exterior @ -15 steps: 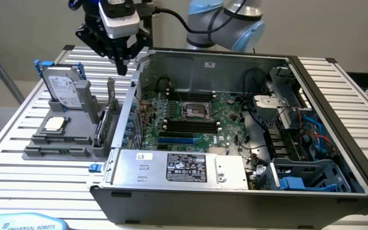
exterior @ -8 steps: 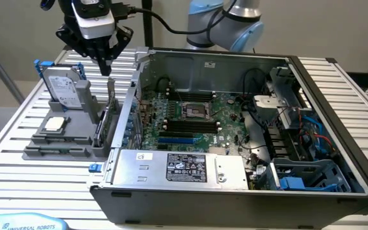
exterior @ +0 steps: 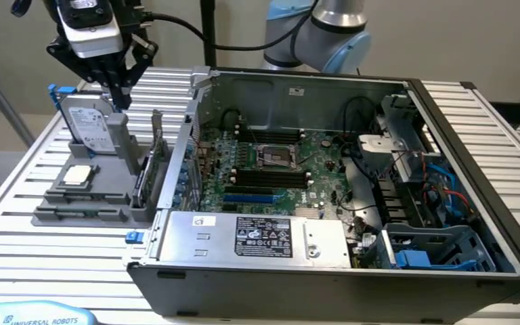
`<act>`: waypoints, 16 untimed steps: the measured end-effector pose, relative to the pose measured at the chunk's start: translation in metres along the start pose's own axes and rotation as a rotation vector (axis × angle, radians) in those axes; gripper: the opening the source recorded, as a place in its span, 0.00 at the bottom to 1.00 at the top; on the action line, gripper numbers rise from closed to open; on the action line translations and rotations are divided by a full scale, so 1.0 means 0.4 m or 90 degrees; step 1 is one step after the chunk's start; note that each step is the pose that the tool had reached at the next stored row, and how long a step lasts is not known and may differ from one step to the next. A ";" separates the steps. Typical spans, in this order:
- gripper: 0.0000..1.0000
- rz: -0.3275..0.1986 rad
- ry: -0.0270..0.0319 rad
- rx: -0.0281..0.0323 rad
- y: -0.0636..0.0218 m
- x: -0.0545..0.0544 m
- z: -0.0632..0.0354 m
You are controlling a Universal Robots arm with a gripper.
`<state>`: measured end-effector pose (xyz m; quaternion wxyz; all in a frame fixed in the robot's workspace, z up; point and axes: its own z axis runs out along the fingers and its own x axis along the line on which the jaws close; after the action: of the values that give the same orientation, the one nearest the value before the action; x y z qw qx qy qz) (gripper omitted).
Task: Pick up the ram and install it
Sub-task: 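Reach for the ram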
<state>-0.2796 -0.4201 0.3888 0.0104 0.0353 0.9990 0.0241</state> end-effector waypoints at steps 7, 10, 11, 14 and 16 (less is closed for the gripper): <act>0.11 0.000 0.0006 0.0000 -0.011 0.079 0.009; 0.11 0.000 0.0011 0.0001 -0.014 0.113 0.014; 0.11 0.000 0.0013 0.0001 -0.015 0.125 0.016; 0.11 0.000 0.0020 0.0002 -0.018 0.159 0.023; 0.11 0.000 0.0025 0.0001 -0.021 0.182 0.028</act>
<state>-0.3525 -0.4225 0.3760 0.0084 0.0355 0.9990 0.0241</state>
